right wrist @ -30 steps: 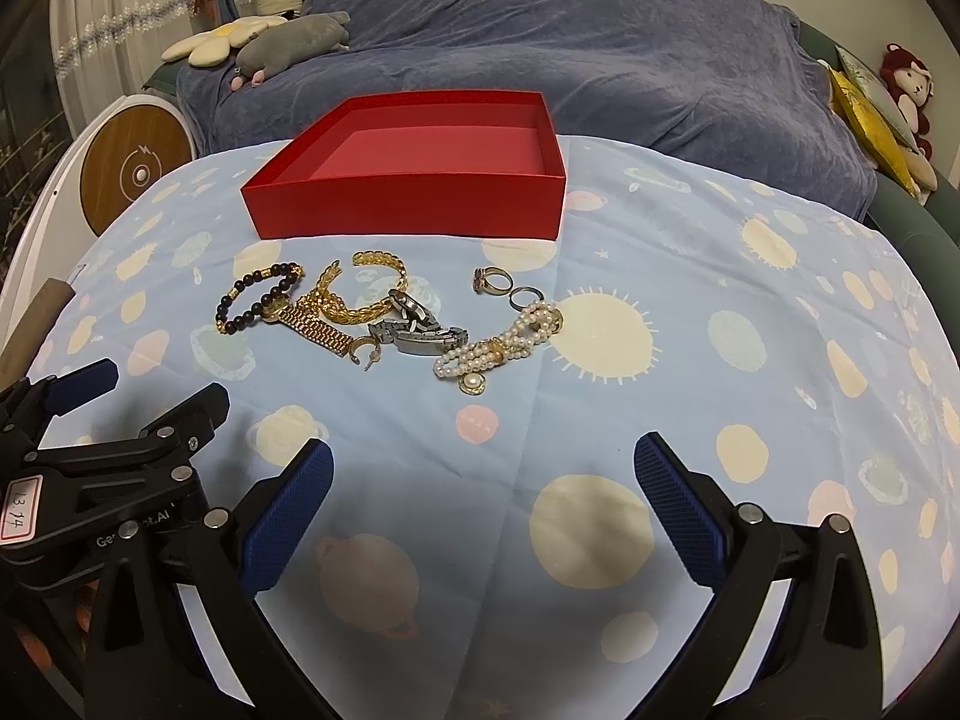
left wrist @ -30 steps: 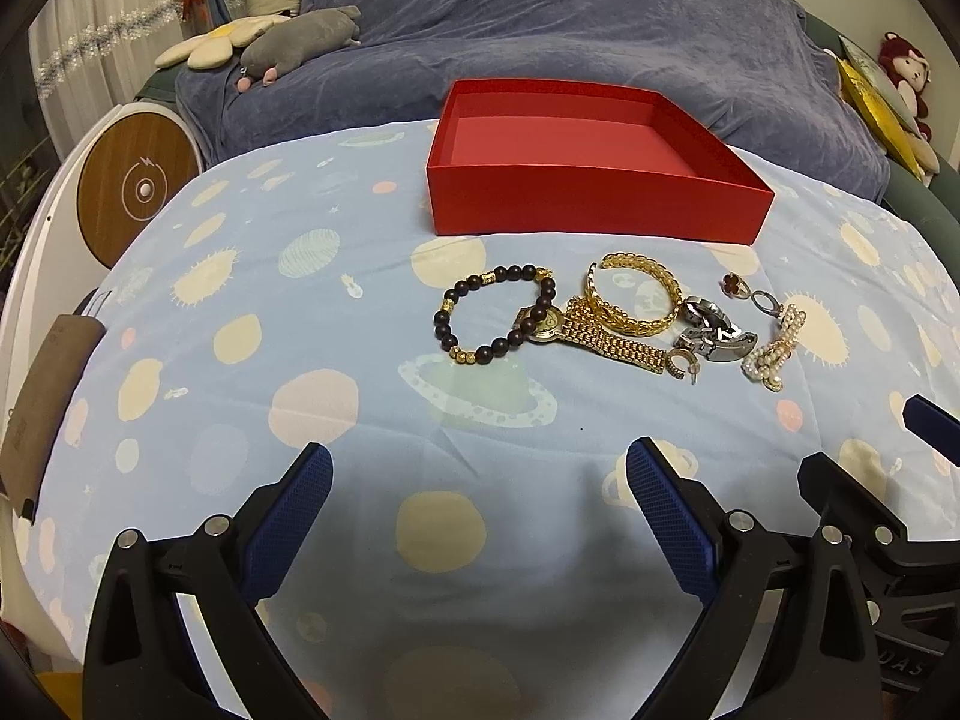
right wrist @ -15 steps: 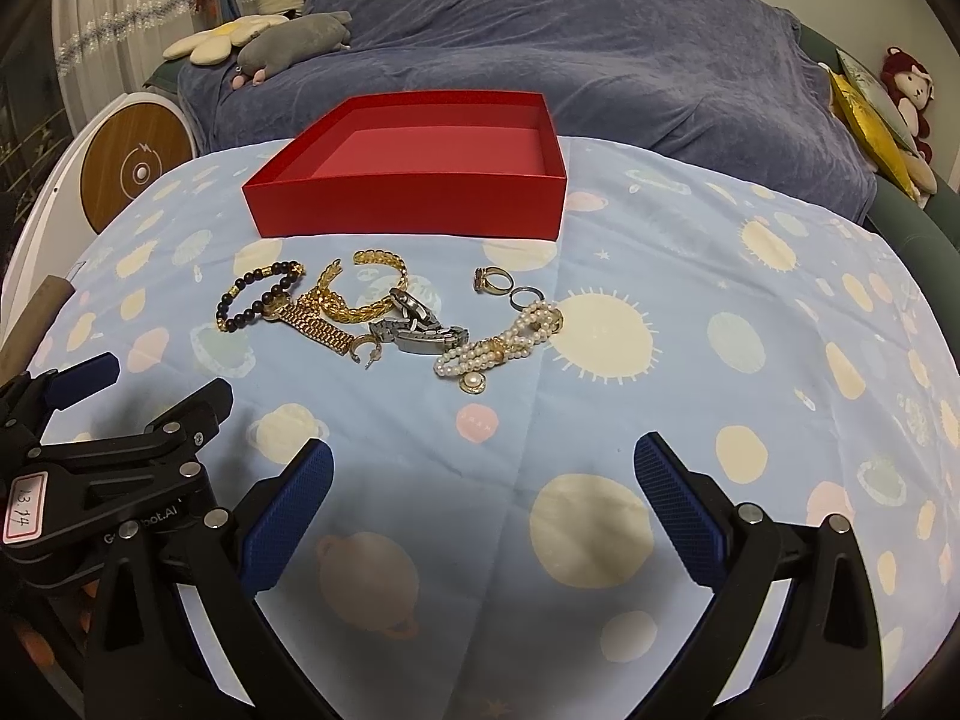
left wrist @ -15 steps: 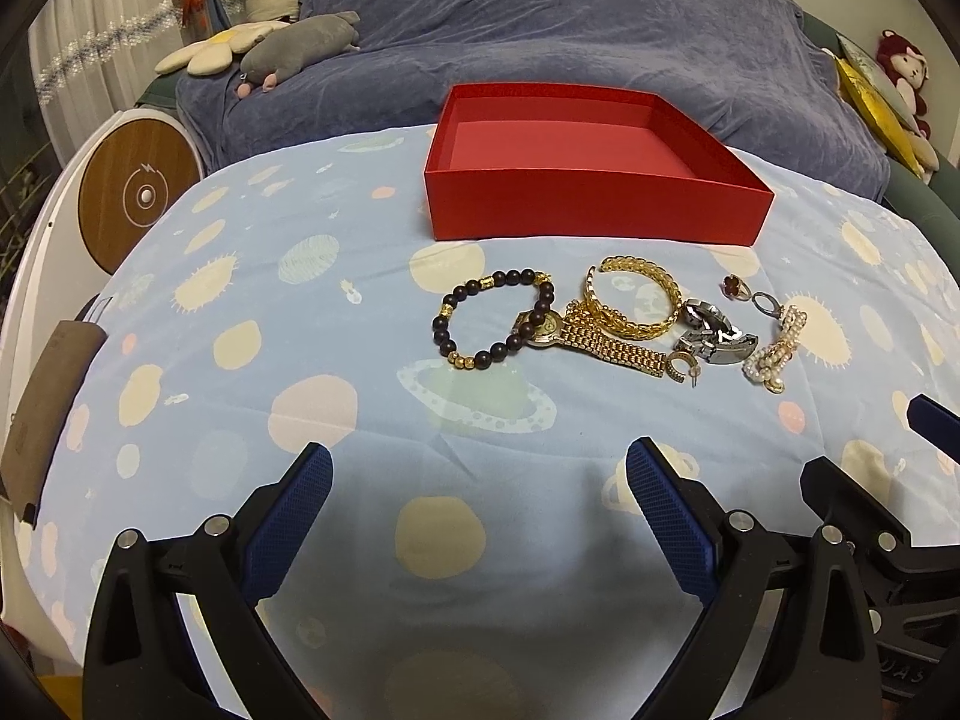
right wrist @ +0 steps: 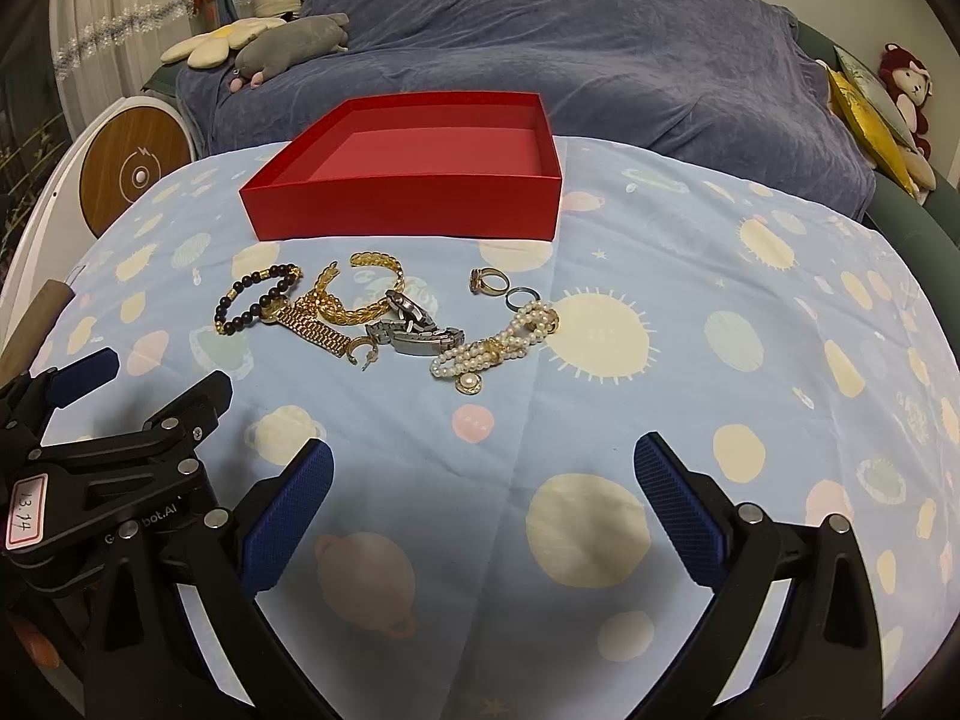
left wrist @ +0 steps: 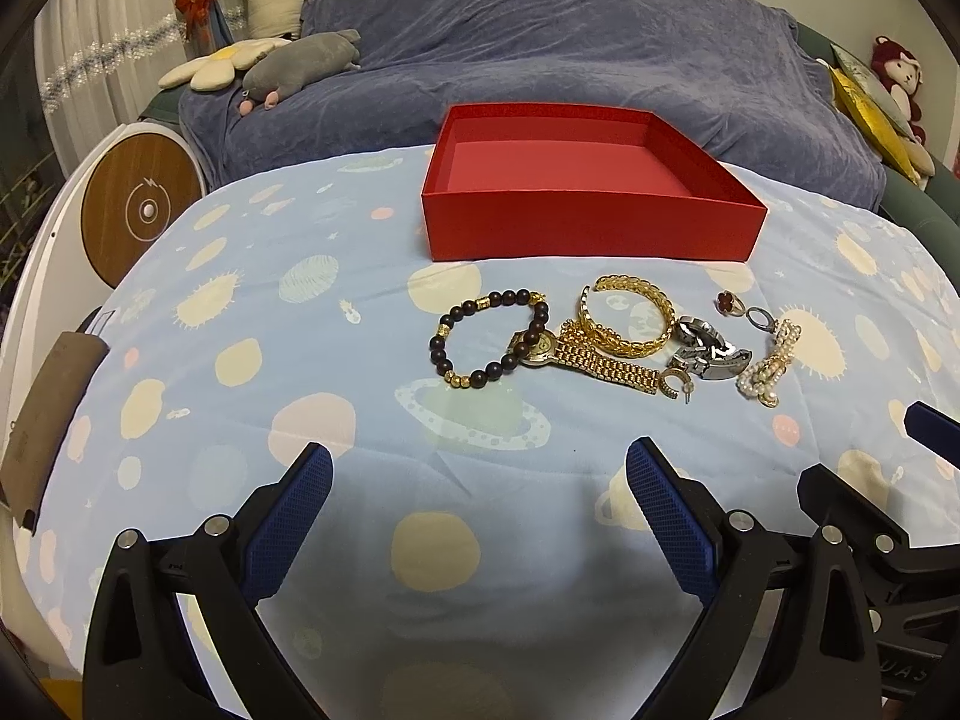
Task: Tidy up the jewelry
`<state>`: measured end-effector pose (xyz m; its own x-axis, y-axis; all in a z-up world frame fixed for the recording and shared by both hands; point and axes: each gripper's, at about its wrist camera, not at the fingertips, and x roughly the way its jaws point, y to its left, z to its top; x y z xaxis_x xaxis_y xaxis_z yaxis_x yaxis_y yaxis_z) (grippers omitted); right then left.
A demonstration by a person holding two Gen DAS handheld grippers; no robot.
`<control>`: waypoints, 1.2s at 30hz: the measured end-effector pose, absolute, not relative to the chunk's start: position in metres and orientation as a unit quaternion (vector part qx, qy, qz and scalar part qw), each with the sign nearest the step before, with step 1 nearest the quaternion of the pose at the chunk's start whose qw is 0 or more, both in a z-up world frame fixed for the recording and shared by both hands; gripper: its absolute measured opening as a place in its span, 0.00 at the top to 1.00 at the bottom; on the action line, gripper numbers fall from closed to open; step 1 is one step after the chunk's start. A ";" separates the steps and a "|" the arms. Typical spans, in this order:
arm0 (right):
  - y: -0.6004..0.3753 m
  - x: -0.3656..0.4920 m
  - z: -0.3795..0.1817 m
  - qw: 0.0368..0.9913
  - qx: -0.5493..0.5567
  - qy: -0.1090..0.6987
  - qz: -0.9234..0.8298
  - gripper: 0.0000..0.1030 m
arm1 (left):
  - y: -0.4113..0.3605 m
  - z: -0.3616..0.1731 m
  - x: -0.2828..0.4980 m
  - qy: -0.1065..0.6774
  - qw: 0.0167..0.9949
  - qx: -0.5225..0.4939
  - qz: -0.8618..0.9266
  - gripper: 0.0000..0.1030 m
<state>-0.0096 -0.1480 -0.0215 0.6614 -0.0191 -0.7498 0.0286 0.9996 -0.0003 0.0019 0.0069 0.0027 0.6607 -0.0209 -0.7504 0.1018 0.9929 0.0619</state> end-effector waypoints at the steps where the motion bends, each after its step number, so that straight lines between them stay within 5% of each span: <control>1: -0.148 -0.010 -0.022 0.911 0.006 0.411 -0.013 0.05 | 0.006 0.003 0.002 0.410 0.910 0.050 -0.034 0.07; 36: -0.153 -0.009 -0.021 0.910 0.010 0.414 -0.015 0.05 | 0.007 0.000 0.008 0.432 0.900 0.043 -0.040 0.07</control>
